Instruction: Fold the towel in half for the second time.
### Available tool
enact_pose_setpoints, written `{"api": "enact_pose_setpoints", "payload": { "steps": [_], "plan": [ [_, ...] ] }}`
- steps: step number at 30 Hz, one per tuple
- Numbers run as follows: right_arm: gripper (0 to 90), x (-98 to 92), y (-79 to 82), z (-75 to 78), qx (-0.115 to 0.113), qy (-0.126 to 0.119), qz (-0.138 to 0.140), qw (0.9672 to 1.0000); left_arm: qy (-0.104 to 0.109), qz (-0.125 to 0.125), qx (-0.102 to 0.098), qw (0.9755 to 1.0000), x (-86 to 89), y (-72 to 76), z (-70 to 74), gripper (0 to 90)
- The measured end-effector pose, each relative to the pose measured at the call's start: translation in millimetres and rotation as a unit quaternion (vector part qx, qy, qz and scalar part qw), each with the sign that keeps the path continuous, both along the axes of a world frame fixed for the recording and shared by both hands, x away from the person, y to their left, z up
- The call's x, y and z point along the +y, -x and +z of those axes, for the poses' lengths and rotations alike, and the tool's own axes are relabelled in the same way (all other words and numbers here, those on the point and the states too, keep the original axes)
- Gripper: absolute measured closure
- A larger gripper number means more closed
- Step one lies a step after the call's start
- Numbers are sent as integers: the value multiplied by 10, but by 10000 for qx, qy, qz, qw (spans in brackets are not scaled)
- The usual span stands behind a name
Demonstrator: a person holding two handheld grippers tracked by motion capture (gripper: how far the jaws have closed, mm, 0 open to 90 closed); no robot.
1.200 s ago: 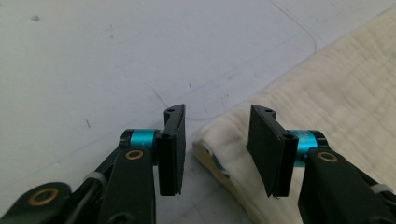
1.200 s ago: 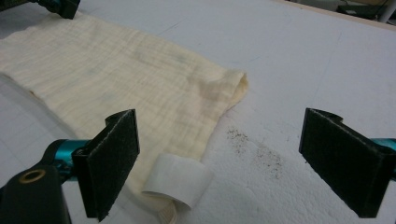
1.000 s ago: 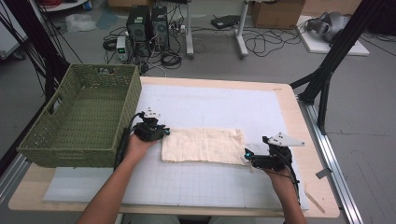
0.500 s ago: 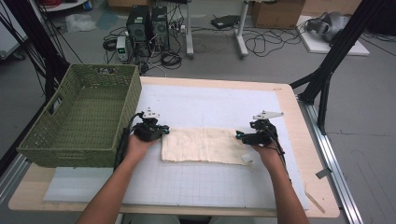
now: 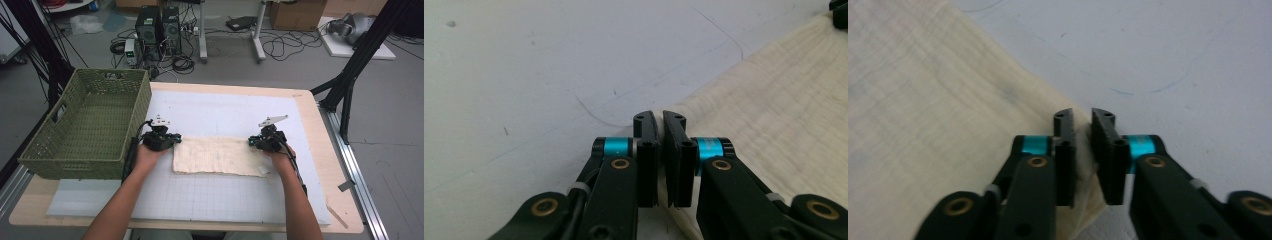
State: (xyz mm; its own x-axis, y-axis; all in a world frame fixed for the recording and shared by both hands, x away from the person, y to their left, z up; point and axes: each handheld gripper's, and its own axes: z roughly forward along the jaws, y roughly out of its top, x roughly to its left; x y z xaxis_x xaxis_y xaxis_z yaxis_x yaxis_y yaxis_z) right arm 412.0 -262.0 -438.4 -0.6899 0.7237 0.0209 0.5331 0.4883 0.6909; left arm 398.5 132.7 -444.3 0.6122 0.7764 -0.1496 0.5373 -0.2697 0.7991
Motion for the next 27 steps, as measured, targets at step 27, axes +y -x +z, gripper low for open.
{"api": "enact_pose_setpoints", "payload": {
  "steps": [27],
  "plan": [
    [862, -57, 240, 293, -786, -226, 33, 9966, 520, -29, -699, 9962, 71, 291, 217, 842]
  ]
}}
